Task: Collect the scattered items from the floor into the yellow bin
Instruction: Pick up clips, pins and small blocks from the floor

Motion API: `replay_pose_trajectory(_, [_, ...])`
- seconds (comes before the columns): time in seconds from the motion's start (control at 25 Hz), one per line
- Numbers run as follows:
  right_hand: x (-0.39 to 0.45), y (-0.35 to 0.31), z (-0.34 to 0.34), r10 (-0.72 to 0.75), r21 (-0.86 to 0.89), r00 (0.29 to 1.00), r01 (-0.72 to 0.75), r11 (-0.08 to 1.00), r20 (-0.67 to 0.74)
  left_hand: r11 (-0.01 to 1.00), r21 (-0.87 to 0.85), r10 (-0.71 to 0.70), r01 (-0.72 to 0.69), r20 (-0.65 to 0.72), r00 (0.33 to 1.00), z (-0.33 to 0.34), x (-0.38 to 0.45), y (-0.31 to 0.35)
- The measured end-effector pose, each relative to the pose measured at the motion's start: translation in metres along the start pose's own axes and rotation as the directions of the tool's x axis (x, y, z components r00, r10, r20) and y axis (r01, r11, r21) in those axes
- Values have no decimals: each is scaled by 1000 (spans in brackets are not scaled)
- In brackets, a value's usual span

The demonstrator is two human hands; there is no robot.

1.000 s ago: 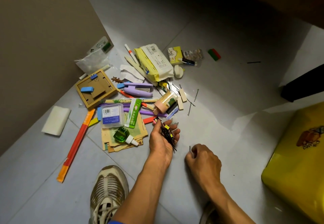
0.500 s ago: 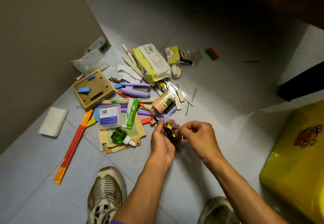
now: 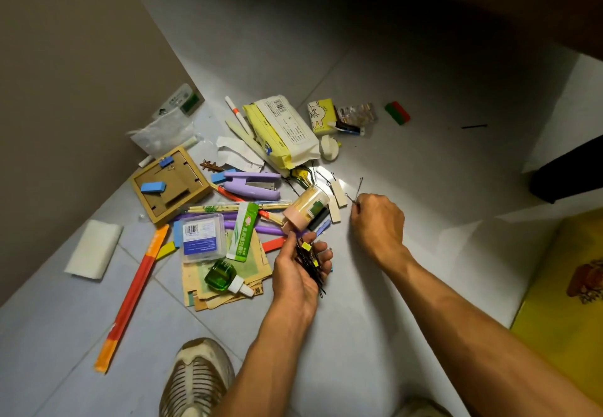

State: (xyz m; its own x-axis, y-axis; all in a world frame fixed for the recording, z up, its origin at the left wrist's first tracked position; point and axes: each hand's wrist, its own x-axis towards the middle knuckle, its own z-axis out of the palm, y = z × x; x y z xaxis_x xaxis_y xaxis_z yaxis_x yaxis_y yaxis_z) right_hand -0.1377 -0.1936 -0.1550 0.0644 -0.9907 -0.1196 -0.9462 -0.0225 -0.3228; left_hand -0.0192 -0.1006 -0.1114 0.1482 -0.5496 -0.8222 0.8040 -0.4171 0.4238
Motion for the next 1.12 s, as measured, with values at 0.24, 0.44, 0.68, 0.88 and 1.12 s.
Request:
replay_pose_trajectory(0.24, [-9, -13, -31, 203, 329, 956, -266, 906, 213, 1000, 4, -3, 3, 2, 1000, 0, 0, -5])
replay_pose_trajectory(0.44, [-50, -33, -60, 43, 584, 947, -231, 778, 318, 991, -128, 47, -44, 15, 999, 23, 5, 0])
replay_pose_trajectory(0.68, [33, -51, -27, -5, 86, 988, -9, 996, 154, 998, -62, 13, -14, -13, 1000, 16, 6, 28])
replay_pose_trajectory(0.88, [36, -37, 6, 5, 108, 997, -13, 994, 77, 996, -90, -13, 10, -33, 999, 8, 11, 24])
replay_pose_trajectory(1.12, [13, -26, 10, -139, 105, 988, 130, 986, 74, 992, -125, -31, 29, -9, 999, 13, 11, 16])
